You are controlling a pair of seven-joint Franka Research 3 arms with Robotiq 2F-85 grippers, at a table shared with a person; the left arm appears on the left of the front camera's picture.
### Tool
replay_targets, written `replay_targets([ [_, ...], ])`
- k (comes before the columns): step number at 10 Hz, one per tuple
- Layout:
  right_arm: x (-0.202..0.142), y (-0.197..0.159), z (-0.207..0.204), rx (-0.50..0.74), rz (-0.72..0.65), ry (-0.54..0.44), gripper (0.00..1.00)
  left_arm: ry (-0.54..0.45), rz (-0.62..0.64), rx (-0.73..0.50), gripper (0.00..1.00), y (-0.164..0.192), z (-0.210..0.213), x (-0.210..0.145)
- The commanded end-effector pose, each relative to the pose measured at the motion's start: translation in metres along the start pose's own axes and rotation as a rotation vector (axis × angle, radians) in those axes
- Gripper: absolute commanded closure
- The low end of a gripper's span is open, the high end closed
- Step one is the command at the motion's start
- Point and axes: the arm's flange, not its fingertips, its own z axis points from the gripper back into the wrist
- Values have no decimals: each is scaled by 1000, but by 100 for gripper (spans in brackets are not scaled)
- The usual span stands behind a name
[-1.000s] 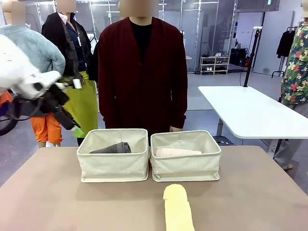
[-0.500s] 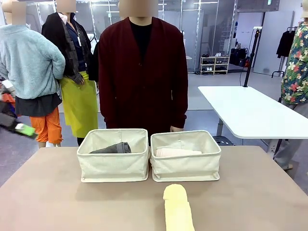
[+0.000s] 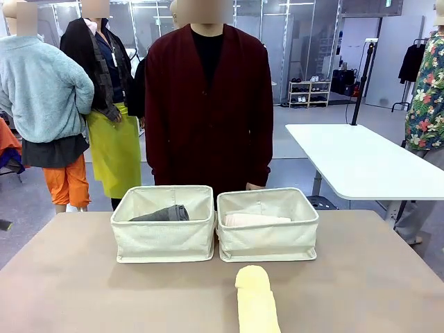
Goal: Divide the towels into two baskets.
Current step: Pick up one hotel-folded towel from the bottom of the table and place it in the Fabric basket indicated by the person.
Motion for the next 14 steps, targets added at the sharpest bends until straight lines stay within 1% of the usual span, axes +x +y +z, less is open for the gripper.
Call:
replay_targets([
  [1, -6, 2, 0, 4, 12, 5, 0, -65, 51, -31, 0, 15, 17, -9],
  [3, -6, 2, 0, 4, 12, 5, 0, -72, 31, -31, 0, 20, 22, -9],
  [4, -6, 2, 0, 4, 12, 5, 0, -86, 43, -18, 0, 21, 21, -8],
  [5, -6, 2, 0, 4, 12, 5, 0, -103, 27, 34, 0, 22, 20, -7],
  [6, -6, 2, 0, 4, 12, 5, 0, -62, 64, -3, 0, 26, 20, -17],
  [14, -6, 2, 0, 4, 12, 5, 0, -62, 64, -3, 0, 26, 20, -17],
])
